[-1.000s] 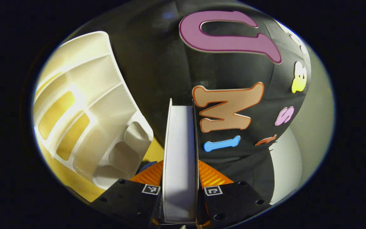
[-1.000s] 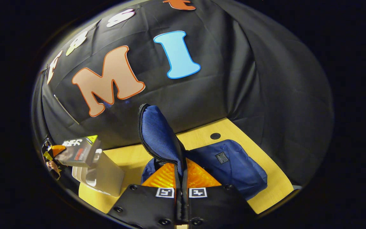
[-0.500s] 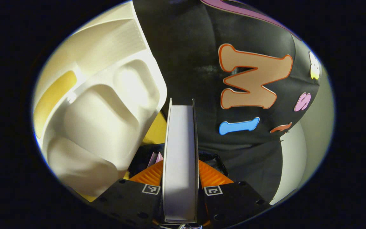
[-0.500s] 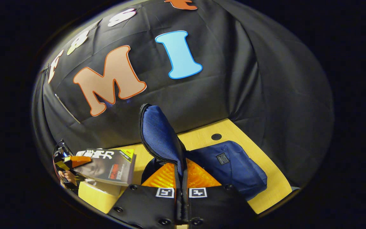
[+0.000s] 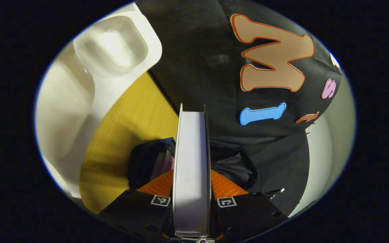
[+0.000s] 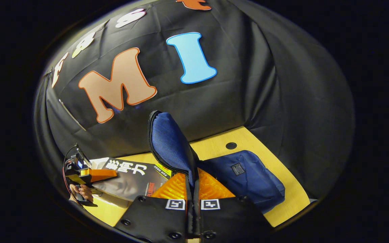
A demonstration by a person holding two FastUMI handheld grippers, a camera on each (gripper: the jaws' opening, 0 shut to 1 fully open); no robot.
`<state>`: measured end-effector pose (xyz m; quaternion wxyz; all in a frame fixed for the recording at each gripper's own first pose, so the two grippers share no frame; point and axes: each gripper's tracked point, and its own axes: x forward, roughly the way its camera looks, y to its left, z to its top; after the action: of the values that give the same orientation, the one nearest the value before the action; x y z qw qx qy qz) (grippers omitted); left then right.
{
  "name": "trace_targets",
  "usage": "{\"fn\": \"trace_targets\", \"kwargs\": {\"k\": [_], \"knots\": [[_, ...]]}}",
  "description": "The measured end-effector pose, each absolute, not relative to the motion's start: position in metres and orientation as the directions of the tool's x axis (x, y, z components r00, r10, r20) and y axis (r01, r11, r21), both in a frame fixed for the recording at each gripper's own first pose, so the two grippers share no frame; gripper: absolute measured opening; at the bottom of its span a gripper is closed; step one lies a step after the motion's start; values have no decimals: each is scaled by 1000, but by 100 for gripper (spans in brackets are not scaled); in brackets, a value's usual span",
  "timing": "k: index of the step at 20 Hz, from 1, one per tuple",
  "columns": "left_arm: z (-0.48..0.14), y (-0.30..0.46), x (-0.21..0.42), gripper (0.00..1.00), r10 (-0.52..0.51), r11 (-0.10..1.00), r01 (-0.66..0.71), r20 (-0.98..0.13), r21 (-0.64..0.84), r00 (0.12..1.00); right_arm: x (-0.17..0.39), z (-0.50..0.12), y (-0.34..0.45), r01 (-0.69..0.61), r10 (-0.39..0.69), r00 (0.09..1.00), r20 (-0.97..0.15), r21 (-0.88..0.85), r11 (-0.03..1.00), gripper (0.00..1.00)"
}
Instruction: Open the schoolbag, grab two books from the bookshelf and put them into the schoolbag.
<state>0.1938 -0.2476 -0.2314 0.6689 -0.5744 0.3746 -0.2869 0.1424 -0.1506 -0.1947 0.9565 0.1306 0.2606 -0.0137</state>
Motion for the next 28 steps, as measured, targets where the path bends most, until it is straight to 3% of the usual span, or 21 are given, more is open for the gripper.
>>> {"fn": "trace_targets", "kwargs": {"k": [14, 28], "knots": [[-248, -335, 176, 38, -876, 222, -52, -223, -974, 428, 142, -193, -154, 98, 52, 868, -493, 273, 957, 3], [-268, -407, 167, 38, -901, 204, -108, -230, -973, 369, 146, -193, -141, 65, 88, 873, -480, 293, 954, 3]]}}
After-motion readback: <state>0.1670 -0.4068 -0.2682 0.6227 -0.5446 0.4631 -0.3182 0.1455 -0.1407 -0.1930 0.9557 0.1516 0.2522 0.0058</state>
